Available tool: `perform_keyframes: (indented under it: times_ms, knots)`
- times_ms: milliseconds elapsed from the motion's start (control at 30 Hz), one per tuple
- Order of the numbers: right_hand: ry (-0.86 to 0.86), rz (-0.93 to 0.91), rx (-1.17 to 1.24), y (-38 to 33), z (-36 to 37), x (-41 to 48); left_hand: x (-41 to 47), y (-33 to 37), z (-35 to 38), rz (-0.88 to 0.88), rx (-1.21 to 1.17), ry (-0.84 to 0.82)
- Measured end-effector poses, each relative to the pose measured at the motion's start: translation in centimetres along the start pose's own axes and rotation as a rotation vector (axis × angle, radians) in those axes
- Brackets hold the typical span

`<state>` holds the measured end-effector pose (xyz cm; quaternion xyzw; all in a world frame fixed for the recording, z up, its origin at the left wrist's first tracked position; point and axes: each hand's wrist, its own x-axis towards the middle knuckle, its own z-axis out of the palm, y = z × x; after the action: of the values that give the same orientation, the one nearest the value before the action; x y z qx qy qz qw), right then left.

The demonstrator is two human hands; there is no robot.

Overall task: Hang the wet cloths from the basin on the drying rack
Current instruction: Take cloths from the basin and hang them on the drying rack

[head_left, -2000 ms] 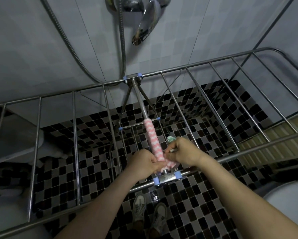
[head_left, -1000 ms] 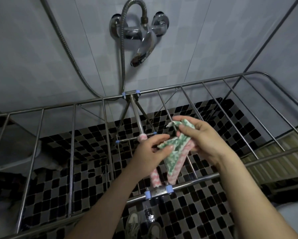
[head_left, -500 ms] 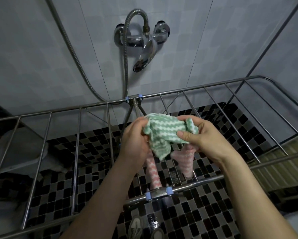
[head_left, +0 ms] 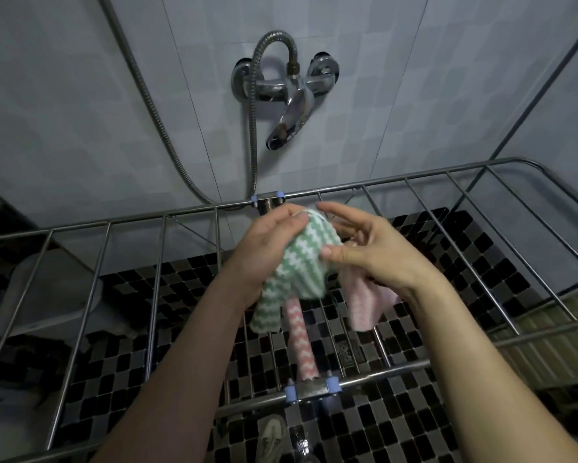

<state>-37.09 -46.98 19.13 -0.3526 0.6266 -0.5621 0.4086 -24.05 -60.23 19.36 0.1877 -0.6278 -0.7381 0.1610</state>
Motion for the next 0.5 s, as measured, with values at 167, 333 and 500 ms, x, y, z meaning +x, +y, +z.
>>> perform_keyframes:
  times_ms: [167,333,500]
  knots:
    - [-0.269,0.148,-0.055,1.1,0.1,3.4,1.7,-0.3,-2.4,0.008,-0.086,0.032]
    - [-0.197,0.279,-0.090,4.1,-1.2,5.5,4.1,-0.9,-4.6,0.011,-0.095,0.191]
    - [0.055,0.376,0.270,5.7,-2.1,7.1,6.0,-2.0,-6.7,0.002,-0.126,0.287]
